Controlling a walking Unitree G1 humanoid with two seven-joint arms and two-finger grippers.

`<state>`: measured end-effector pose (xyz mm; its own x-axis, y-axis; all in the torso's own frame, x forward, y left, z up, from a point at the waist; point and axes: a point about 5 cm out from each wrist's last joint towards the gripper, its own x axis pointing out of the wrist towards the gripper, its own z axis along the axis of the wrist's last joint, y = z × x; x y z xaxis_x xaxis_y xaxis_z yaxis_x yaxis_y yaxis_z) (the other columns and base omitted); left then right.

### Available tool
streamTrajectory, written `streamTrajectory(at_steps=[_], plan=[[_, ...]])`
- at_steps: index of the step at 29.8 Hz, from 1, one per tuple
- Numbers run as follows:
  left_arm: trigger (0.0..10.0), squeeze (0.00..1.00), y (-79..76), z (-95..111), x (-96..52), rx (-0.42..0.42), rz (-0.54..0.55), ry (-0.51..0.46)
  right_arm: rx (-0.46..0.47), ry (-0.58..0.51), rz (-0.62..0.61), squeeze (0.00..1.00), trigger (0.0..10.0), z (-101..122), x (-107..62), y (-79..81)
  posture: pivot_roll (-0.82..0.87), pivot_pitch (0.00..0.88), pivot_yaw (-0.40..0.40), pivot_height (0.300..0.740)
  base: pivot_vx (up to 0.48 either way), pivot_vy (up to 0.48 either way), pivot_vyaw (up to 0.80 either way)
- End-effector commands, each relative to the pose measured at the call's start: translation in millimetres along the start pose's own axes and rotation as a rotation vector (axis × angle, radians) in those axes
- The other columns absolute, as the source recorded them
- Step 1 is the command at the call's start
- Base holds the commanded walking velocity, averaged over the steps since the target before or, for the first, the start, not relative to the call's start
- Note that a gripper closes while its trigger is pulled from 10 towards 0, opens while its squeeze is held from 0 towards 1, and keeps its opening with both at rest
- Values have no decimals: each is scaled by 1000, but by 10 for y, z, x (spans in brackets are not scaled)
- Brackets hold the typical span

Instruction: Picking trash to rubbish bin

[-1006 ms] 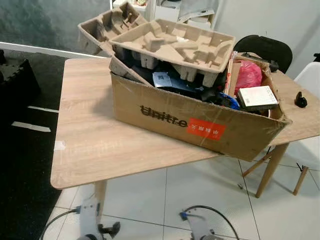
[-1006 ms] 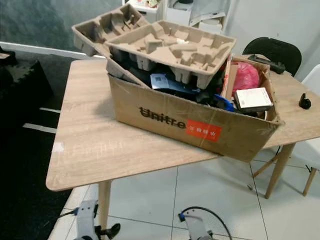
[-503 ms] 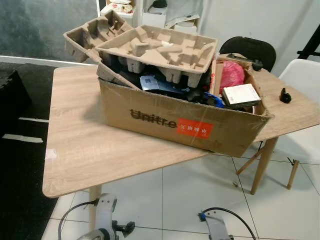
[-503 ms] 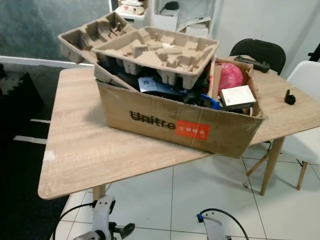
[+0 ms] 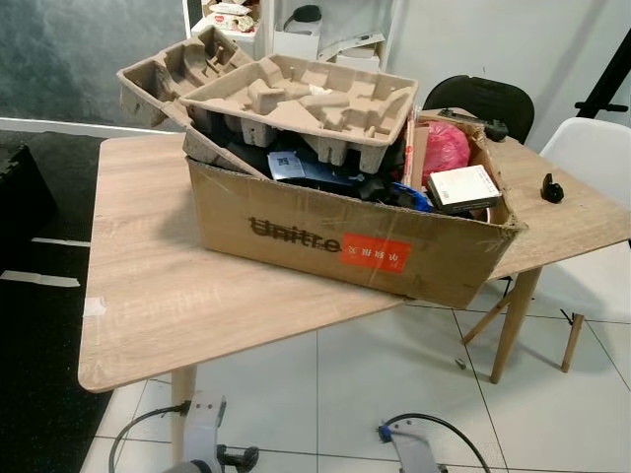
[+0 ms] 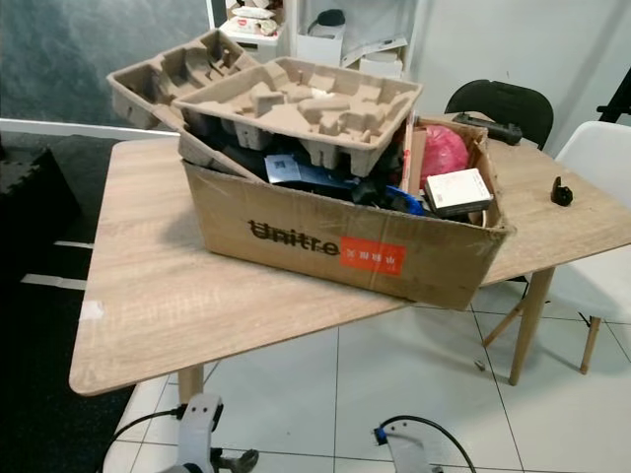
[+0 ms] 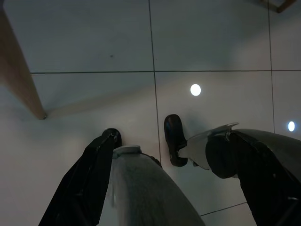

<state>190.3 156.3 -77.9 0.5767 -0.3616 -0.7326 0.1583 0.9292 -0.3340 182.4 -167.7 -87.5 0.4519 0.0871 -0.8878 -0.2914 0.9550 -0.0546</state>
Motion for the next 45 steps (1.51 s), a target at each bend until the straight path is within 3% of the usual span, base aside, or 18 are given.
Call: streamTrajectory(at_steps=[1,14,30,45], plan=[[10000,0,95,-72,-56,-1,35,21,-23,14,12,0,10000,-23,2,22,154,64,-73,740,0,0,0],[10000,0,111,-134,-69,-48,79,16,-89,38,24,0,10000,-70,0,38,194,72,-108,740,0,0,0],[10000,0,55,-119,-38,-22,50,39,-77,79,-4,0,10000,-255,-34,-55,156,66,-96,740,-268,0,0],[10000,0,86,-123,-54,-35,59,33,-108,82,-2,0,10000,-249,-41,-101,180,70,-100,740,-298,0,0]])
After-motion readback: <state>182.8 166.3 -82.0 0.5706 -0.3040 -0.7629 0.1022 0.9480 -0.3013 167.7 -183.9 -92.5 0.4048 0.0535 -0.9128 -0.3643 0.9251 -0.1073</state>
